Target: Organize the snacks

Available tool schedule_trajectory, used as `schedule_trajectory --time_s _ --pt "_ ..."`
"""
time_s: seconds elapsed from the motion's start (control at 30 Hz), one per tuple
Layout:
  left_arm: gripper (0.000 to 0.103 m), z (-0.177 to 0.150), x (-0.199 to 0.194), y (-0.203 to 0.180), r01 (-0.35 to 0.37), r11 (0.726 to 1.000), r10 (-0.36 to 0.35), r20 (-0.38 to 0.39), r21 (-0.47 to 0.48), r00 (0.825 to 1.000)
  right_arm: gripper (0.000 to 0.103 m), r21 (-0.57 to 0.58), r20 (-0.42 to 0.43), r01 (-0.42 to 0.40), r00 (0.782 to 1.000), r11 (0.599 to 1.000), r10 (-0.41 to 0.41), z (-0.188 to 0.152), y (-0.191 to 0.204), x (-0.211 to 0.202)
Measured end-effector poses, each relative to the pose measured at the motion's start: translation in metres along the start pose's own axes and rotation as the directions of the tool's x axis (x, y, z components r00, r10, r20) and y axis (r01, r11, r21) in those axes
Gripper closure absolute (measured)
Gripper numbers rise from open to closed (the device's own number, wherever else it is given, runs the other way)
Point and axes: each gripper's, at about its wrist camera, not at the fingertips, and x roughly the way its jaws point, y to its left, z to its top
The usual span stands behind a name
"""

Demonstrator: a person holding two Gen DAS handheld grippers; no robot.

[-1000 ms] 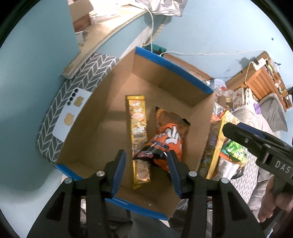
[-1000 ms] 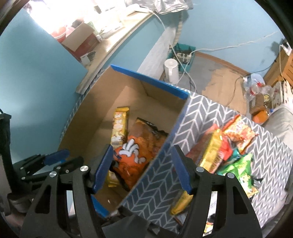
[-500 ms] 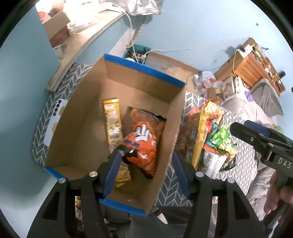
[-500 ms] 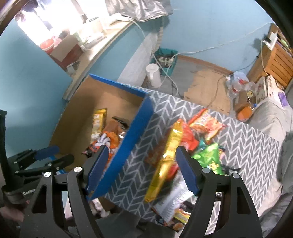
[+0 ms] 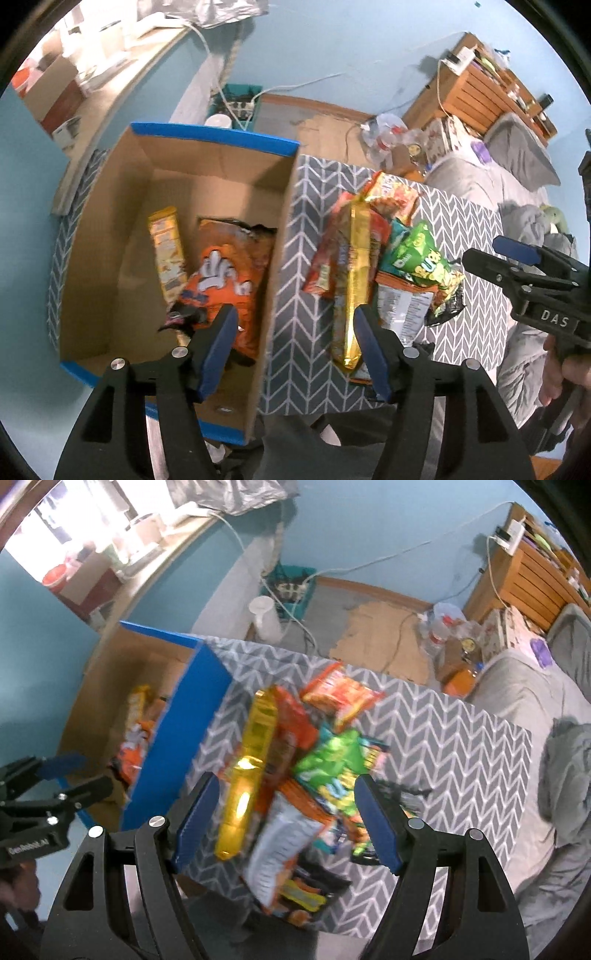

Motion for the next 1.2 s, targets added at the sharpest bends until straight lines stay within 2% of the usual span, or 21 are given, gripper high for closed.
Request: schedule_trajectory --time_s 0.1,0.27,0.53,0.8,1.07,1.2 --pt "0.033 0.002 0.007 -0.011 0.016 1.000 -0.015 -0.012 0.019 1.000 0.027 -0.002 -0.012 0.020 1.000 1.000 -0.020 -0.006 -0.017 0.006" --pt "0.033 0.002 0.023 -0.029 0.021 0.999 -0.020 -0.043 0.043 0.999 0.027 -0.006 -0.035 0.047 0.998 0.999 -0.047 -0.016 -0.040 0.019" --pt "0.033 0.004 0.050 -0.049 0.002 0.996 0.006 -0.093 0.088 0.996 0.027 -0.066 -0.086 0.052 0.995 0.996 -0.058 -0.027 -0.056 0.047" --pt "0.033 0.005 0.076 -0.060 -0.005 0.997 0.015 -0.146 0.072 0.989 0.027 -0.167 -0.148 0.054 0.986 0.984 -0.080 -0.033 -0.058 0.083" --pt "0.031 0.006 0.097 -0.066 -0.017 0.999 0.024 -0.170 0.041 0.985 0.027 -0.208 -0.198 0.041 0.977 0.977 -0.083 -0.033 -0.063 0.114" --pt "0.031 0.007 0.108 -0.068 -0.020 1.000 0.022 -0.179 0.013 0.984 0.027 -0.222 -0.196 0.036 0.977 0.974 -0.081 -0.032 -0.064 0.122"
